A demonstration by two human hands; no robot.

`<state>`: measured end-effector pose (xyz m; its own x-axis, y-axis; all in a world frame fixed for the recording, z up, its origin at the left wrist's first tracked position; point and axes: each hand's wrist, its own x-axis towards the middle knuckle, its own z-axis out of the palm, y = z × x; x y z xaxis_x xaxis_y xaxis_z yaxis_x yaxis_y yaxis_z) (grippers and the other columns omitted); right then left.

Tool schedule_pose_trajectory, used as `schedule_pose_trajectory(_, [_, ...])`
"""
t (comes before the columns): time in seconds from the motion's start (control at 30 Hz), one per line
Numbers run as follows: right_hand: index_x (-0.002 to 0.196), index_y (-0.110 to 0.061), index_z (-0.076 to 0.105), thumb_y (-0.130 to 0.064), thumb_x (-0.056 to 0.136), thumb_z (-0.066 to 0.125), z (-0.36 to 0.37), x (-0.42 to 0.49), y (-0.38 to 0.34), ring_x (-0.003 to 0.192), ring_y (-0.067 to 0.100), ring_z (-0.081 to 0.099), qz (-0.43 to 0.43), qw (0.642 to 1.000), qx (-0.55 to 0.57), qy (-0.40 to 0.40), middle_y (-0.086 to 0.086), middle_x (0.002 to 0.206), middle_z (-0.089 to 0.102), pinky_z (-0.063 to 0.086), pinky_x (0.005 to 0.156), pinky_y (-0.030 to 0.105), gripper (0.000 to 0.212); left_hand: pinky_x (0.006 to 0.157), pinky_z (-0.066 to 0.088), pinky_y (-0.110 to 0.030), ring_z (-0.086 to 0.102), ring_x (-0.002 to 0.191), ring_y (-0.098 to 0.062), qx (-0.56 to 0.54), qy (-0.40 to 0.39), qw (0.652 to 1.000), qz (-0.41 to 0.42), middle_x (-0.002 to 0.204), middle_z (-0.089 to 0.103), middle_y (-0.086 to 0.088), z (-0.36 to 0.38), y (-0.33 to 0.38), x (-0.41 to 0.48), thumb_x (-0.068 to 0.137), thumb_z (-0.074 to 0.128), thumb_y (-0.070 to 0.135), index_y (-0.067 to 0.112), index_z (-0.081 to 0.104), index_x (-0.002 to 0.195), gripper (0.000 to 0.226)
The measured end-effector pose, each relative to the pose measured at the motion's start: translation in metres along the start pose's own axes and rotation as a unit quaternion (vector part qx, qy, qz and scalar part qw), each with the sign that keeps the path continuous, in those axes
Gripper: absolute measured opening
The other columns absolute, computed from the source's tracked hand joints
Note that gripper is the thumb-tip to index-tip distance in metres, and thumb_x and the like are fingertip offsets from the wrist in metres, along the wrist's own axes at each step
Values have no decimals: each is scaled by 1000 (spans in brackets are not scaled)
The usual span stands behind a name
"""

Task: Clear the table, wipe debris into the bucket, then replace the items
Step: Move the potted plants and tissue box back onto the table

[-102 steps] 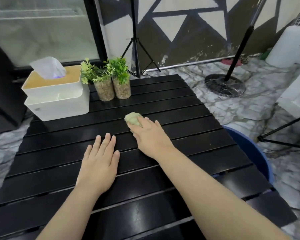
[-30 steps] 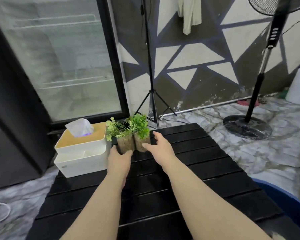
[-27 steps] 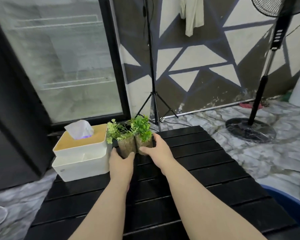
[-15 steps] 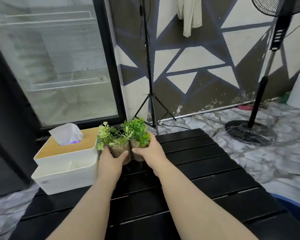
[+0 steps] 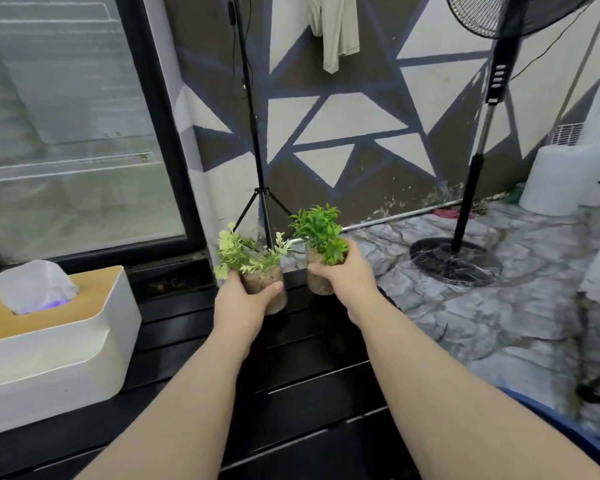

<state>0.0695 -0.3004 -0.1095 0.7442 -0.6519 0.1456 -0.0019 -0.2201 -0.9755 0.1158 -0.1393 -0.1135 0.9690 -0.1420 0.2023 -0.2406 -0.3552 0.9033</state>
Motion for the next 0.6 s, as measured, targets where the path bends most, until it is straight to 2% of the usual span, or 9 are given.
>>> schedule_pose_trajectory(0.13, [103, -30, 53, -17, 63, 80, -31, 19, 9, 95, 21, 62, 6, 1000, 6, 3, 0, 101, 67, 50, 86, 38, 50, 82, 46, -34, 58, 96, -26, 1, -20, 1000, 4, 106, 62, -6, 40, 16, -1, 65, 78, 34, 22, 48, 93, 43])
schedule_pose_trajectory(0.27, [106, -27, 54, -14, 62, 79, -43, 24, 24, 95, 18, 62, 19, 999, 11, -45, -3, 98, 68, 49, 89, 36, 52, 86, 47, -37, 56, 101, -29, 22, -23, 999, 18, 109, 60, -10, 62, 19, -3, 67, 77, 32, 13, 51, 104, 49])
schedule_pose_trajectory(0.43, [104, -34, 50, -15, 66, 78, -42, 22, 26, 86, 5, 59, 24, 996, 34, -77, -16, 90, 63, 43, 66, 19, 51, 86, 45, -38, 54, 106, -33, 42, -9, 999, -12, 115, 57, -14, 65, 14, 0, 71, 75, 32, 9, 47, 111, 54])
schedule_pose_trajectory(0.53, [121, -33, 46, -12, 69, 74, -48, 16, 21, 93, 10, 58, 31, 995, 4, -94, -13, 95, 62, 41, 67, 19, 63, 86, 44, -37, 53, 109, -33, 41, -27, 998, -26, 120, 56, -14, 64, 15, 1, 70, 76, 31, 9, 45, 115, 59])
schedule_pose_trajectory(0.6, [138, -35, 31, -8, 73, 65, -54, 5, 18, 98, 10, 55, 44, 994, -7, -98, -7, 113, 57, 40, 71, 21, 78, 81, 42, -33, 54, 109, -31, 47, -24, 998, -37, 122, 56, -13, 59, 15, -2, 66, 79, 30, 8, 44, 118, 66])
